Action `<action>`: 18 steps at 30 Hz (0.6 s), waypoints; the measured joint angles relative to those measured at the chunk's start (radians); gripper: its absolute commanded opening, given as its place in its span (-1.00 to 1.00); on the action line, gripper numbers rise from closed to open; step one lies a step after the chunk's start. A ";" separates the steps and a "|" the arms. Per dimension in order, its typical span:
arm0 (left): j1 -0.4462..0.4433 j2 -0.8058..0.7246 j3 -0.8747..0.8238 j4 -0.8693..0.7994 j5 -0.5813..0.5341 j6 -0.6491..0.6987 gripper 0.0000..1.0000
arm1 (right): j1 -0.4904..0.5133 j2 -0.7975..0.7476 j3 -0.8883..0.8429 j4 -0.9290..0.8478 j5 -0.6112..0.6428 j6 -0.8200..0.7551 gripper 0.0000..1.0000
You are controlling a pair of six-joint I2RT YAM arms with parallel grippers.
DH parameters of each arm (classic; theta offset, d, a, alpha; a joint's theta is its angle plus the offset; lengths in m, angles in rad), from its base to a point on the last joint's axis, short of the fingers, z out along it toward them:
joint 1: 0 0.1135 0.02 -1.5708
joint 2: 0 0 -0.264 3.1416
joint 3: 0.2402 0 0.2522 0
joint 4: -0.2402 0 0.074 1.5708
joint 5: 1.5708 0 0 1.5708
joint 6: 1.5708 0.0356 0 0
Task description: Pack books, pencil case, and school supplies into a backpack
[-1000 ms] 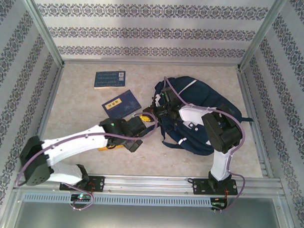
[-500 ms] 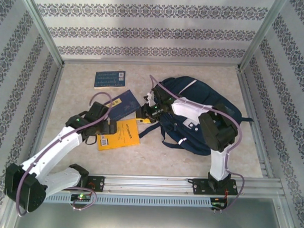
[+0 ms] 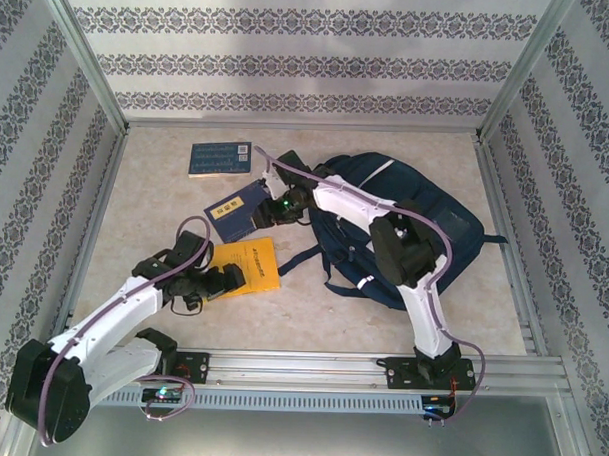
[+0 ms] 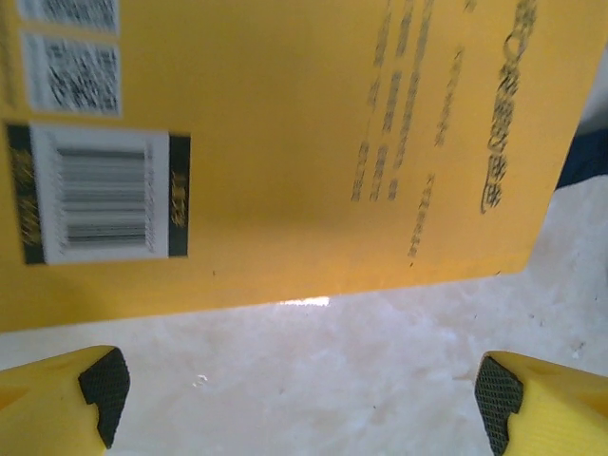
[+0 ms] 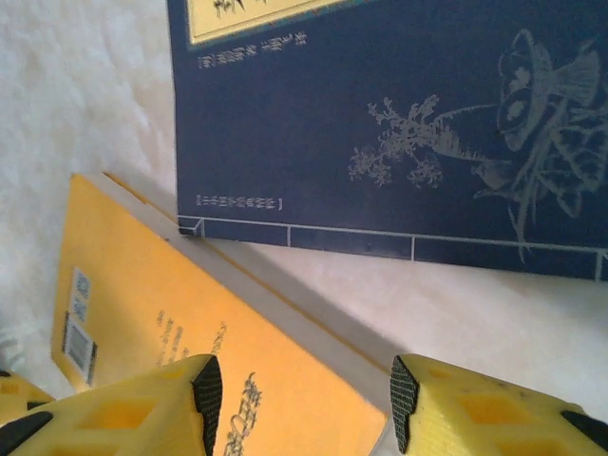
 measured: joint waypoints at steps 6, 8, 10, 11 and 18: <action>0.000 0.066 -0.042 0.086 0.109 -0.059 0.92 | 0.000 0.091 0.040 -0.051 -0.050 -0.008 0.04; 0.000 0.091 -0.053 0.116 0.130 -0.073 0.93 | 0.001 0.098 0.040 -0.054 -0.064 -0.010 0.04; 0.001 0.114 -0.052 0.130 0.135 -0.089 0.93 | 0.004 0.099 0.040 -0.056 -0.085 -0.012 0.04; 0.002 0.126 -0.049 0.130 0.135 -0.094 0.93 | 0.008 0.101 0.040 -0.059 -0.093 -0.019 0.03; 0.006 0.188 -0.007 0.107 0.134 -0.115 0.94 | 0.031 0.101 -0.002 -0.052 -0.206 -0.038 -0.06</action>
